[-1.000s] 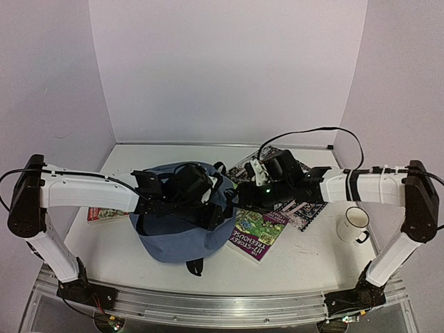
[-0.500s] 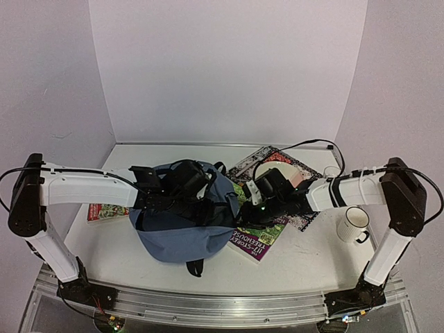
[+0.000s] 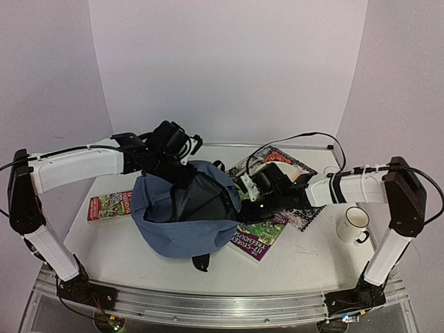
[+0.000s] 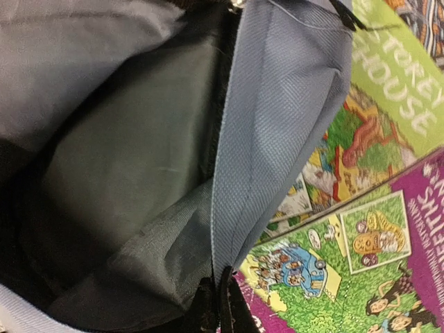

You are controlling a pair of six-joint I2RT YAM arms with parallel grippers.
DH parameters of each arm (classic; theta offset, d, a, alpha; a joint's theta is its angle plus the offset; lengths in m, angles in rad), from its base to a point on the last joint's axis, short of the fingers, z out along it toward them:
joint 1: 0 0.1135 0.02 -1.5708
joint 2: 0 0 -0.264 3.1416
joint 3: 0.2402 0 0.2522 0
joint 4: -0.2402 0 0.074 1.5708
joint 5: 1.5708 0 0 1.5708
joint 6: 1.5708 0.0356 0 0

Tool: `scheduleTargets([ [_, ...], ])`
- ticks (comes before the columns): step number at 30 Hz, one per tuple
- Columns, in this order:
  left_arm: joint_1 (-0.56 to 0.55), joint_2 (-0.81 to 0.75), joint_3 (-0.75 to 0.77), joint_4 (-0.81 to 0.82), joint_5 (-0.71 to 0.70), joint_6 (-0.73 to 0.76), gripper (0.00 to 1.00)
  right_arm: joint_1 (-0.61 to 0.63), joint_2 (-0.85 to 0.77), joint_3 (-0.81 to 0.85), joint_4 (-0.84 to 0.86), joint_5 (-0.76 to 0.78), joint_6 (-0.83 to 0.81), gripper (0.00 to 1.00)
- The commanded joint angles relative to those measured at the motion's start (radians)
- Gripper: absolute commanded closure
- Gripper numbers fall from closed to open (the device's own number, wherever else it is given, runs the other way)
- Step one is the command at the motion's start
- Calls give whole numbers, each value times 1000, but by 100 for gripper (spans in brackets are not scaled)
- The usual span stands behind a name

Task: Pack the student bag
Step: Open the largest pocket of the student bag.

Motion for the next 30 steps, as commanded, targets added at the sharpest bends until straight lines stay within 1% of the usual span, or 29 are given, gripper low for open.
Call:
scheduleTargets([
  [1,23,-81,181,-72,-53,190,100,9,-11,82,-208,138,-161,100],
  [3,23,-108,239,-130,-8,220,100,9,-15,108,-234,204,-213,100],
  [7,23,-180,311,-238,69,231,100,4,-13,170,-270,265,-336,100],
  [11,23,-233,326,-277,61,217,100,-35,13,229,-283,253,-414,100],
  [14,23,-233,320,-291,23,226,100,-66,49,289,-289,244,-454,100],
  [18,31,-181,300,-292,-41,248,100,-96,132,380,-291,195,-483,100],
  [22,104,-98,284,-263,-93,291,100,-99,217,459,-293,174,-483,99],
  [25,173,-32,265,-182,-177,335,100,-99,264,496,-293,174,-464,98],
  [27,203,25,263,-133,-249,373,100,-99,290,507,-293,174,-442,97],
  [30,238,105,278,-57,-316,453,100,-99,306,514,-292,169,-420,97],
])
